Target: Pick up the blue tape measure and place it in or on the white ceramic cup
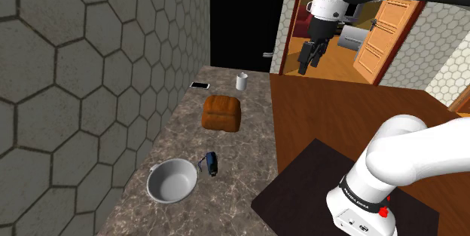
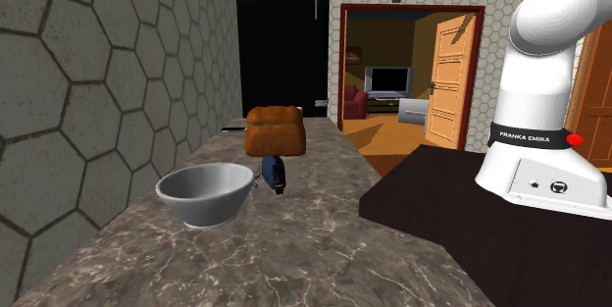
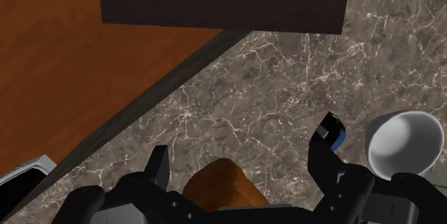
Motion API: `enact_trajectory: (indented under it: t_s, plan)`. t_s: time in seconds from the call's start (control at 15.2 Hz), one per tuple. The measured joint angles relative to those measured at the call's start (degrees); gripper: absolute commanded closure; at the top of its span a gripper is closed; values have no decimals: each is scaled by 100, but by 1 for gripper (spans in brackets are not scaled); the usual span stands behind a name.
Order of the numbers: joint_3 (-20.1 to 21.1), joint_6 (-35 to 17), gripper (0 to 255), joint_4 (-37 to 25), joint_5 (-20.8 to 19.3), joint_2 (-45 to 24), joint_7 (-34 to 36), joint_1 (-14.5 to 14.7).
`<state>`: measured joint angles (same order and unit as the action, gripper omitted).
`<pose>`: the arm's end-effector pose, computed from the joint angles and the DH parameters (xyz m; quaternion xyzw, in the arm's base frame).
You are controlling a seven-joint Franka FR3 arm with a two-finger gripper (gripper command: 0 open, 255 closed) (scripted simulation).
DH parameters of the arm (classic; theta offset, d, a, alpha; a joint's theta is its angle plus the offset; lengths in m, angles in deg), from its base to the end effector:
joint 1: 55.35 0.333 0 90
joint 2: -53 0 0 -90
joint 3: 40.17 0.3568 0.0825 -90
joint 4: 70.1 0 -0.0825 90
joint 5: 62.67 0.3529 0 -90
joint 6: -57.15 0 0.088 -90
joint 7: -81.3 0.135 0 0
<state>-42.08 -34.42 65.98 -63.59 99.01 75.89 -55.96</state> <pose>0.2448 -0.0166 0.5894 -0.9995 -0.0303 -0.0132 0.0031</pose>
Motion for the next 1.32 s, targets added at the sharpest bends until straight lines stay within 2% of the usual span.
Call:
enact_trajectory:
  t_s: [0.2,0.66,1.32]
  plan:
    - [88,-215,0,159,69,-43,103,36]
    - [549,-1463,0,1094,425,-250,612,243]
    - [1318,-3654,0,1627,847,-1718,1362,528]
